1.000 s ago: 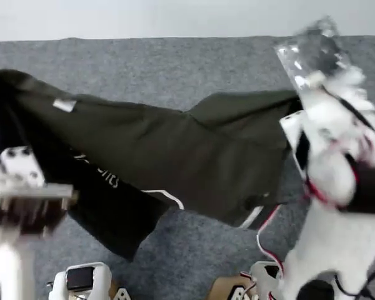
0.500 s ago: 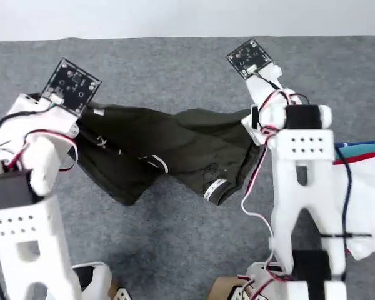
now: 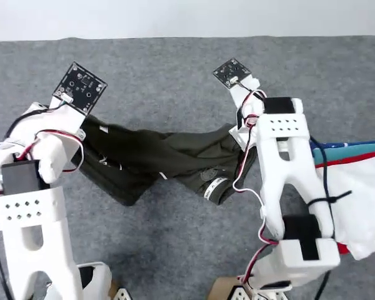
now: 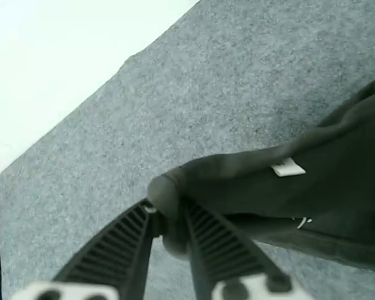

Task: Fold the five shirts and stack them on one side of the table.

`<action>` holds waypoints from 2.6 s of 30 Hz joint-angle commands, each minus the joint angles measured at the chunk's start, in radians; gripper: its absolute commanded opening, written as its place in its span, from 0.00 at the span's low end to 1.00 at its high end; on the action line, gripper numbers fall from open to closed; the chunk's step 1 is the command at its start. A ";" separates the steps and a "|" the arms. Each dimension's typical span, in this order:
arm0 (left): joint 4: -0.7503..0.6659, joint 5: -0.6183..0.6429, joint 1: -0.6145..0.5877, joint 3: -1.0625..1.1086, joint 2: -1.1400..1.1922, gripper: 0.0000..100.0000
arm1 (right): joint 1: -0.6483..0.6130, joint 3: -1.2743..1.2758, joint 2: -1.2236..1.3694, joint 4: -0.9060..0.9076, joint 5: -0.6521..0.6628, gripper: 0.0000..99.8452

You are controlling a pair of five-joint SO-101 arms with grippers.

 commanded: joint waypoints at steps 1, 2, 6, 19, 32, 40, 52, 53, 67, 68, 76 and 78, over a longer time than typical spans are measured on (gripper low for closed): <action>-0.031 0.003 0.006 0.002 0.000 0.00 | -0.008 -0.012 0.010 -0.035 0.011 0.08; -0.031 0.003 0.005 0.004 0.000 0.00 | -0.008 -0.012 0.013 -0.033 0.011 0.08; -0.031 0.003 0.003 0.004 0.000 0.00 | 0.007 -0.025 0.001 0.013 0.006 0.13; -0.144 0.002 0.002 0.180 0.000 0.00 | 0.013 -0.089 -0.019 0.177 -0.120 0.16; -0.216 0.002 0.018 0.252 -0.002 0.00 | -0.116 -0.198 0.028 0.015 -0.077 0.34; -0.328 0.002 0.051 0.317 -0.002 0.00 | -0.173 -0.408 0.294 0.005 -0.097 0.33; -0.324 0.002 0.051 0.320 0.000 0.00 | -0.177 -0.807 0.723 0.053 -0.097 0.28; -0.324 0.002 0.051 0.320 0.000 0.00 | -0.177 -0.839 0.748 0.074 -0.097 0.28; -0.325 0.002 0.052 0.341 0.000 0.00 | -0.170 -1.333 0.911 0.328 0.092 0.04; -0.325 0.002 0.054 0.341 0.000 0.00 | -0.170 -1.381 0.911 0.348 0.095 0.04; -0.322 0.002 0.054 0.341 -0.003 0.00 | -0.177 -1.674 0.912 0.529 0.114 0.04; -0.322 0.002 0.054 0.341 -0.003 0.00 | -0.177 -1.708 0.914 0.573 0.110 0.04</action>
